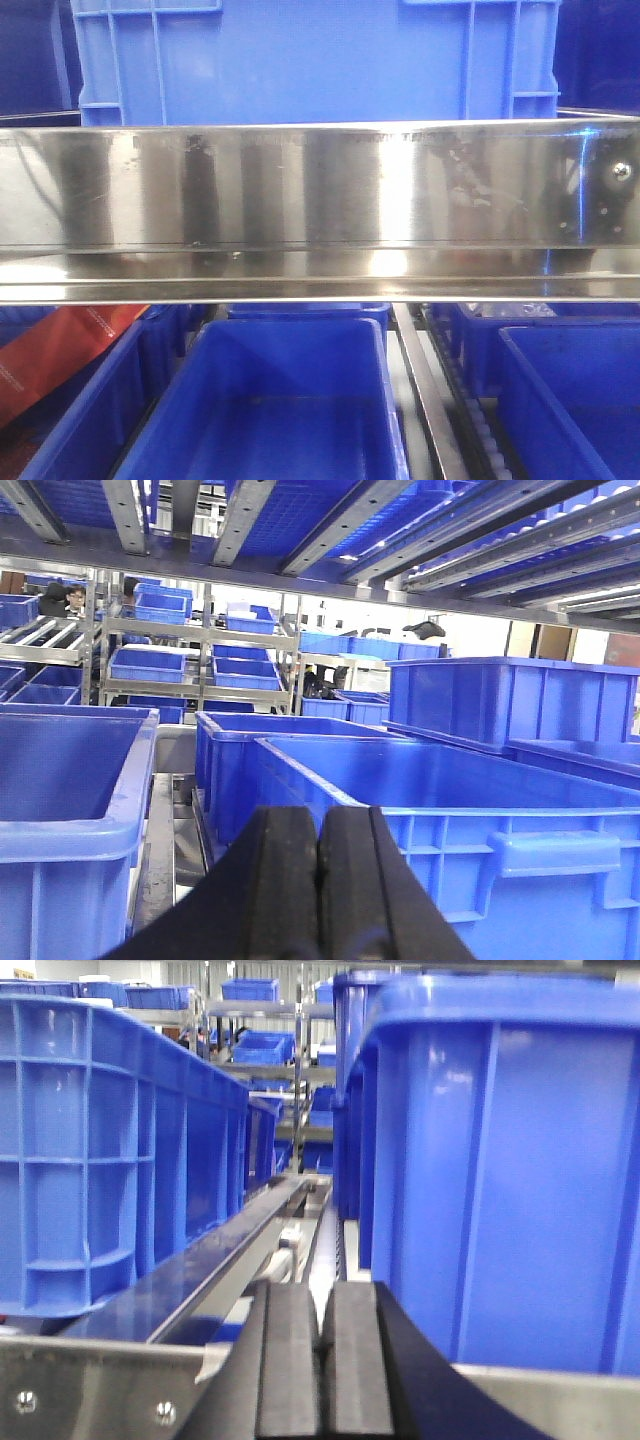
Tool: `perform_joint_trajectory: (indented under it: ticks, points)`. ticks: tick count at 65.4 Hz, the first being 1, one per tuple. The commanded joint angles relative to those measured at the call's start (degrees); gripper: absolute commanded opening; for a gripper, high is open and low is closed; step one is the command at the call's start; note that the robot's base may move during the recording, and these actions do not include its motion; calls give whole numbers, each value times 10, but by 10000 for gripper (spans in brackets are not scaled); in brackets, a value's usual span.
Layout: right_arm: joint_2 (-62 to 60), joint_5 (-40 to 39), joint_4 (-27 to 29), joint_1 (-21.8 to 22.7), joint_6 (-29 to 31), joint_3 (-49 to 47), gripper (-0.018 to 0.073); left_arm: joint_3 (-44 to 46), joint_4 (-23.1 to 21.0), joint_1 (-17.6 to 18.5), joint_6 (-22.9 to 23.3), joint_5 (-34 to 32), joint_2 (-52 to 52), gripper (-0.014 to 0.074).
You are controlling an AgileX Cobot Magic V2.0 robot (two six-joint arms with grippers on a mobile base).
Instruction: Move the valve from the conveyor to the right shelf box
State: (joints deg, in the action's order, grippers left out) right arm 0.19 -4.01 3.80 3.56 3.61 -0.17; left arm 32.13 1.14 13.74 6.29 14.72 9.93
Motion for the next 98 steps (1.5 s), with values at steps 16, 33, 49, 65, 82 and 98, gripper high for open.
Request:
perform_joint_trajectory:
  ticks: [16,33,49,65,82,98]
  points:
    - [-2,-2,-13,2,-13,2,-162,-1,0,-1,4,-7,-1,-111]
    - [-2,43,-8,2,-18,2,-162,-1,0,-1,4,-7,-1,-111]
    - [-2,26,-6,2,-36,2,-162,-1,0,-1,4,-7,-1,-111]
    - [-2,20,-6,2,-36,2,-162,-1,0,-1,4,-7,-1,-111]
    - [-2,20,-6,2,-36,2,-162,-1,0,-1,4,-7,-1,-111]
    - [-2,20,-6,2,-36,2,-162,-1,0,-1,4,-7,-1,-111]
